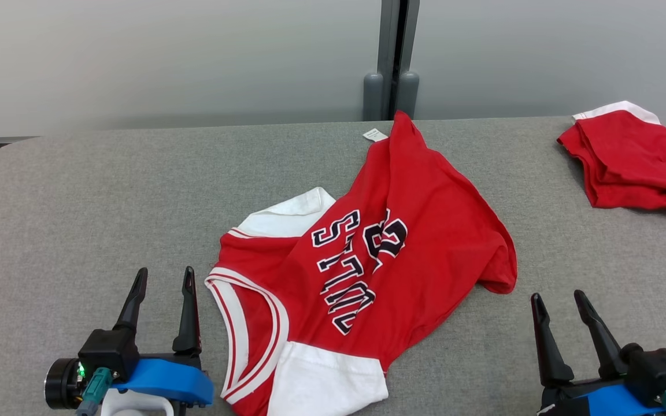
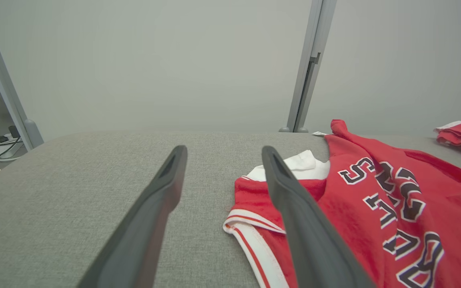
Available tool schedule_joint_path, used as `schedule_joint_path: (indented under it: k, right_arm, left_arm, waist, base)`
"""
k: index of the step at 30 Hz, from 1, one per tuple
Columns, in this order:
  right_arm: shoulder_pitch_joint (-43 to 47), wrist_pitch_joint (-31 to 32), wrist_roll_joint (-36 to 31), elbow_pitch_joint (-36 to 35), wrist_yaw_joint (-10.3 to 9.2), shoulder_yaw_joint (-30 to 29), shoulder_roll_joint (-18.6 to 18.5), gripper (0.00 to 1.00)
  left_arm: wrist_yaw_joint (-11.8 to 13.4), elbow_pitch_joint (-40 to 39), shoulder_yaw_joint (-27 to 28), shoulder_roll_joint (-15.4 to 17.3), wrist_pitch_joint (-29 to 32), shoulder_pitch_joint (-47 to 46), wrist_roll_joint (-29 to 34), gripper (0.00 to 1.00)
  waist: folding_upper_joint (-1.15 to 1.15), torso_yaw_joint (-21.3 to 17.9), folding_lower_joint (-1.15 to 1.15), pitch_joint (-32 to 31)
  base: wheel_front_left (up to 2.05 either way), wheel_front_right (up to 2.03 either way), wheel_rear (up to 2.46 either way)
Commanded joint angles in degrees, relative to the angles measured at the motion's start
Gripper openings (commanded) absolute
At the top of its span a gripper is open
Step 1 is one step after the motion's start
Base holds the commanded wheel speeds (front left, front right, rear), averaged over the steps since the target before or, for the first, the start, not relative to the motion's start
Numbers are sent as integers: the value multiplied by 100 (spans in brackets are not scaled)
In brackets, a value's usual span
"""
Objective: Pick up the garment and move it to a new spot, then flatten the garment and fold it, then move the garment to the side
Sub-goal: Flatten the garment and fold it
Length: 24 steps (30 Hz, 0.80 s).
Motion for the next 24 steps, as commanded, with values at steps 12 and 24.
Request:
schedule_joint_path:
  k: [12,24]
  right_arm:
    - [-6,104,-152,-157,3,109,149,100]
    - [-280,67,-128,-29,3,307,164,100]
  left_arm:
    - [-43,138,-22,2,-25,-213,128,100]
    - [-115,1142,-237,218,-25,-1144,211,100]
  waist:
    - [0,-27,1,80]
    - [0,-241,1,405]
  base:
    - [0,0,0]
    - [0,0,0]
